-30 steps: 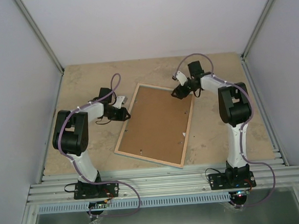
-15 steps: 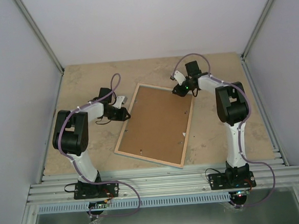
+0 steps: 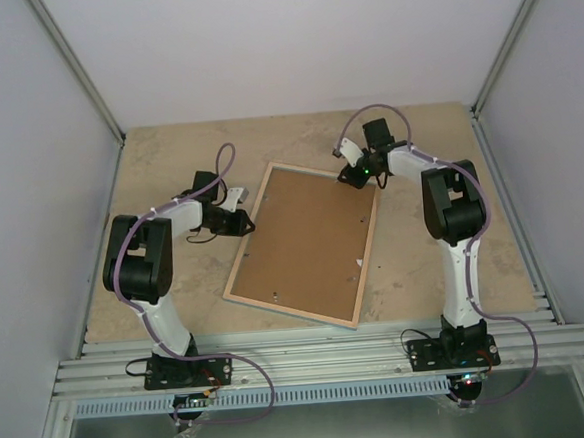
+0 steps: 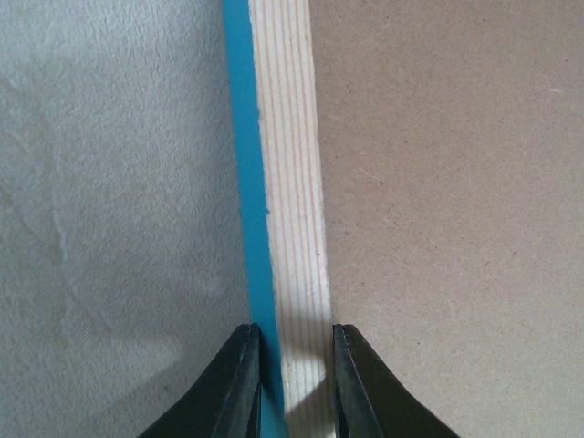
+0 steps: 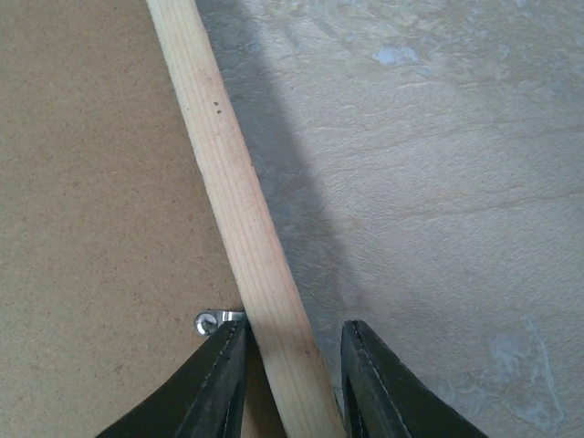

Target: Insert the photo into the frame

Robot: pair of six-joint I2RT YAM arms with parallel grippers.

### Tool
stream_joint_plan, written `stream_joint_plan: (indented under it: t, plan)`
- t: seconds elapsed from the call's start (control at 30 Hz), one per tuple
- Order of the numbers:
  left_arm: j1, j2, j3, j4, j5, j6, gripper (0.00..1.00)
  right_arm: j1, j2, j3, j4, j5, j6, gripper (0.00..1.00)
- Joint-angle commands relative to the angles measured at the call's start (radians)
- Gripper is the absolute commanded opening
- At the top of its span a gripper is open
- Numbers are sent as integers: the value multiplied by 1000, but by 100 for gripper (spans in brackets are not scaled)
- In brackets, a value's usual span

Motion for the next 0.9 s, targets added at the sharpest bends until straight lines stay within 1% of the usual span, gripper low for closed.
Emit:
stream_joint_plan:
  t: [0.0, 0.13, 0.2, 0.3, 0.4, 0.5, 0.63, 0.77, 0.87]
  plan:
    - [-5, 86, -36, -52, -14, 28, 0, 9, 59, -16, -73, 1, 11, 35]
    - [-5, 78, -38, -50, -20, 23, 0, -3, 31, 7, -85, -14, 33, 39]
    - [-4, 76, -37, -49, -24, 21, 0, -11, -20, 8, -81, -35, 43, 44]
    - [2, 83, -37, -48, -28, 13, 0, -8, -142, -42, -64, -136, 38, 54]
    - [13, 92, -33, -47, -26, 7, 0, 32, -256, -123, -83, -250, 44, 60]
    - [22, 97, -31, -45, -22, 4, 0, 107, -347, -256, -72, -364, 35, 62]
    - [23, 98, -34, -43, -20, 1, 0, 255, -420, -384, -61, -393, -37, 63]
    - [23, 98, -33, -44, -20, 3, 0, 412, -434, -416, -115, -453, -155, 68]
    - [23, 99, -32, -43, -20, 3, 0, 521, -422, -416, -144, -434, -229, 71]
